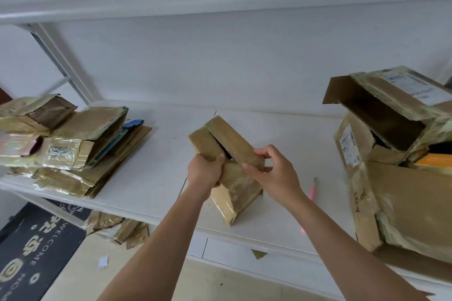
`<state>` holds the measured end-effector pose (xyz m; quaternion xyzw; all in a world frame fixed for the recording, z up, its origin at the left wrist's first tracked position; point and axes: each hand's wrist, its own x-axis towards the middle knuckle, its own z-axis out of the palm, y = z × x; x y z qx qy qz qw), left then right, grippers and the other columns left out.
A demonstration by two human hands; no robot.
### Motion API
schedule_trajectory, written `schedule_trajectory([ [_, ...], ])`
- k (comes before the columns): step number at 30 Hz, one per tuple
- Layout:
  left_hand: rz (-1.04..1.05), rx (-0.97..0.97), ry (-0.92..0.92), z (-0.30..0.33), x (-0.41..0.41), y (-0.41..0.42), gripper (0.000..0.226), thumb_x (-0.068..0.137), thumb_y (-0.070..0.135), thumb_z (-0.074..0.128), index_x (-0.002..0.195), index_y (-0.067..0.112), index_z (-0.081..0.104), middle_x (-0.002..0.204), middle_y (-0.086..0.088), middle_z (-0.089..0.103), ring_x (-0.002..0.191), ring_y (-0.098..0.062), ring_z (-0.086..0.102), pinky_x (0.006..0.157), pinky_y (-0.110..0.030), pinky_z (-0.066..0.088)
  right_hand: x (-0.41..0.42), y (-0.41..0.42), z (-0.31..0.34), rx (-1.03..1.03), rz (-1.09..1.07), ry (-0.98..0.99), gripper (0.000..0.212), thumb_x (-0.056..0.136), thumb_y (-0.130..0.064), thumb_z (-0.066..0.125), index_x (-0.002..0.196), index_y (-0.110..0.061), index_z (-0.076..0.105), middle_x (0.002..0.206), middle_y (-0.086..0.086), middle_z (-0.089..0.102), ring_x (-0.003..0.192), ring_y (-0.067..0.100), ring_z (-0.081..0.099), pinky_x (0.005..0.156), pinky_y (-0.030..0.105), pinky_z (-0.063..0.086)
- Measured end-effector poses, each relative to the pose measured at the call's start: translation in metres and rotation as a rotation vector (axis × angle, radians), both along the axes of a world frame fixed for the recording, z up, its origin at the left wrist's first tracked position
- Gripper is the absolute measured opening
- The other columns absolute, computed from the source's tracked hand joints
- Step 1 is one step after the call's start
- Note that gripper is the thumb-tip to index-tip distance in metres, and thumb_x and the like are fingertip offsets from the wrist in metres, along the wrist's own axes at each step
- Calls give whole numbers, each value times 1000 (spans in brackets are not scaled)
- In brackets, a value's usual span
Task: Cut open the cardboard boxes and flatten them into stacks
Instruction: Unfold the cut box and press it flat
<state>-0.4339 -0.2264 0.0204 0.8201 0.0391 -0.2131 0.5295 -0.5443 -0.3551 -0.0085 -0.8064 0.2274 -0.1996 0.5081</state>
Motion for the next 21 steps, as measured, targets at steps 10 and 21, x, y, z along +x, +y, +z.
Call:
schedule_trajectory([
  [10, -185, 328, -735, 14, -20, -14, 44, 95, 17, 54, 136, 25, 41, 79, 2, 60, 71, -23, 57, 60, -31, 43, 22, -13, 29, -110, -155, -71, 55, 84, -49, 70, 127, -18, 52, 116, -1, 53, 102, 14, 58, 83, 28, 52],
  [21, -320, 368, -690, -1, -23, -23, 62, 96, 23, 54, 152, 29, 28, 86, -4, 66, 80, -27, 63, 71, -36, 51, 12, -22, 19, -55, -144, 76, 59, 82, -28, 75, 131, -14, 46, 117, -2, 56, 103, 17, 59, 79, 22, 45],
])
